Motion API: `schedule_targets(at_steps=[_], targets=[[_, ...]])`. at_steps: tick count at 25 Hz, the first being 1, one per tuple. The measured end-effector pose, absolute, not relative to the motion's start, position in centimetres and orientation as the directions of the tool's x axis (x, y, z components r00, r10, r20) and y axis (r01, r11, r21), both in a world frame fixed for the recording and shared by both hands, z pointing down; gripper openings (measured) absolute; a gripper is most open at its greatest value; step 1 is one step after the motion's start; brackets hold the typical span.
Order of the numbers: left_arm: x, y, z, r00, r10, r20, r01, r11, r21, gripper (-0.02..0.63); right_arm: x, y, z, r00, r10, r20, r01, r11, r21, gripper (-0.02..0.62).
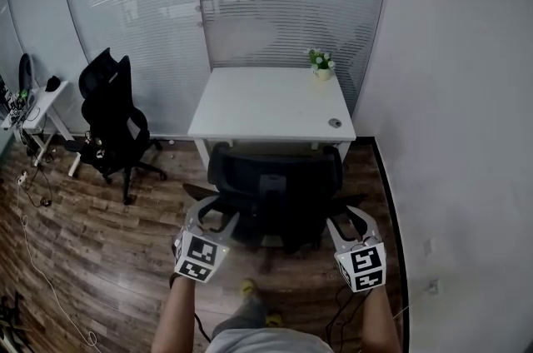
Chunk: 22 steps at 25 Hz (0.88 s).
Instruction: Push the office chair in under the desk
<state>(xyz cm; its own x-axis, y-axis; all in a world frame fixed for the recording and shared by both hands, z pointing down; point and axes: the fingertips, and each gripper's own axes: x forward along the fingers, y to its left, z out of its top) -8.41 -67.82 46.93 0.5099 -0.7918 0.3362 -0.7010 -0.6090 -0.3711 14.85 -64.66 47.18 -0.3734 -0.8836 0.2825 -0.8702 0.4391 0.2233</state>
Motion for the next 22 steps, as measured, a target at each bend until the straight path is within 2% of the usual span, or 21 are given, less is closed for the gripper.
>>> schedule_targets(at_steps=[5,9,12,15,22], targets=[[-9.6,-66.3,45.2,0.486,-0.836,0.255,-0.796,-0.544,-0.265,0.174,15.8,-63.5,45.6,-0.334,-0.920,0.206,-0.929,0.358,0.092,0.128],[-11.4,-66.1,44.0,0.461,-0.866,0.195,-0.851,-0.493,-0.180,0.124,15.6,-63.2,44.6,-0.310,-0.936,0.169,-0.946,0.322,0.048,0.091],[-12.4,-66.1,43.6,0.447,-0.876,0.183,-0.866,-0.475,-0.156,0.114,15.5,-63.2,44.0,-0.291,-0.943,0.162,-0.952,0.302,0.046,0.075],[-13.0,-66.1,43.0,0.443,-0.880,0.170,-0.872,-0.467,-0.149,0.074,15.2,-63.4,43.4,-0.261,-0.952,0.160,-0.962,0.271,0.043,0.037],[-14.3,-66.8,41.8,0.459,-0.877,0.140,-0.868,-0.477,-0.139,0.005,13.7,-63.7,41.9,-0.218,-0.966,0.141,-0.973,0.226,0.047,0.005]])
